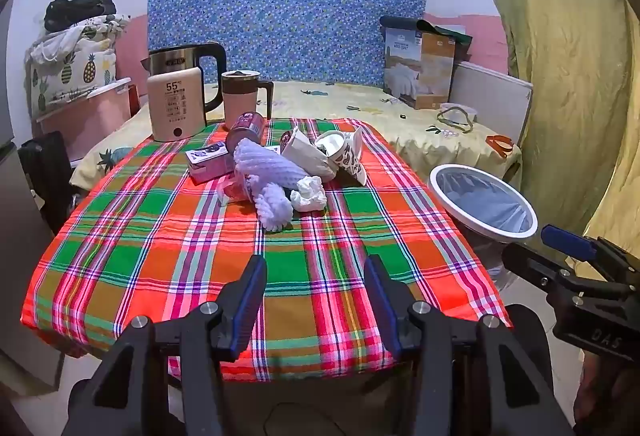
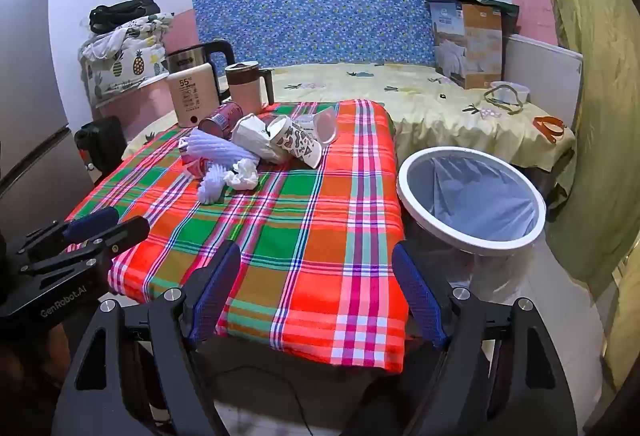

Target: Collect trash

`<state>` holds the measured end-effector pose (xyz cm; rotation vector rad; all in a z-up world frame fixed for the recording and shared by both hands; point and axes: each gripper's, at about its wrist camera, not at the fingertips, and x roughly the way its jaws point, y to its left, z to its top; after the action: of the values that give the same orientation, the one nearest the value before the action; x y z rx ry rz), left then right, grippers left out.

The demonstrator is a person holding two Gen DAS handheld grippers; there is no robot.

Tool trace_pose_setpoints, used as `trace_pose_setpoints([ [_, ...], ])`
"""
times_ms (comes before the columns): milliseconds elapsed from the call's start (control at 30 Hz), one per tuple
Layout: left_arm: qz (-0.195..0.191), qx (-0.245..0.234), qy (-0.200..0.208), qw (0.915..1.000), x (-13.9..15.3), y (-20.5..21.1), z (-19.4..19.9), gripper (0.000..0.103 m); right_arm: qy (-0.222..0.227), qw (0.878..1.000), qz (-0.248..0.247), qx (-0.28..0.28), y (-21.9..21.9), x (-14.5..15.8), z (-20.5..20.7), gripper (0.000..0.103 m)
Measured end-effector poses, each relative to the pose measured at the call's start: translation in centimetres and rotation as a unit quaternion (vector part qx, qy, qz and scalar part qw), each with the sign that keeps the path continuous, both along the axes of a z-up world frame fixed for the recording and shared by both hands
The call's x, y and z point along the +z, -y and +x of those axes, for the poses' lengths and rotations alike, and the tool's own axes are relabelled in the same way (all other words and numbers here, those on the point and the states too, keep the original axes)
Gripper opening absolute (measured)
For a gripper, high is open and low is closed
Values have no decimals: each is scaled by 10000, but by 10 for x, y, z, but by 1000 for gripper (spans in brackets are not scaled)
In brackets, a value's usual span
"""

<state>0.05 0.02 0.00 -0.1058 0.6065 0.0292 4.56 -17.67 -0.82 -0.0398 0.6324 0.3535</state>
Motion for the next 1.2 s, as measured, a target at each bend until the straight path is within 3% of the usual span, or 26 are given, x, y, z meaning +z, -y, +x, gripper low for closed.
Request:
trace_pose_setpoints([
  [1200,-29,-22,-20,10000,-8,-2,1,50,-32,10000,-23,-2,-1,0,1,79],
])
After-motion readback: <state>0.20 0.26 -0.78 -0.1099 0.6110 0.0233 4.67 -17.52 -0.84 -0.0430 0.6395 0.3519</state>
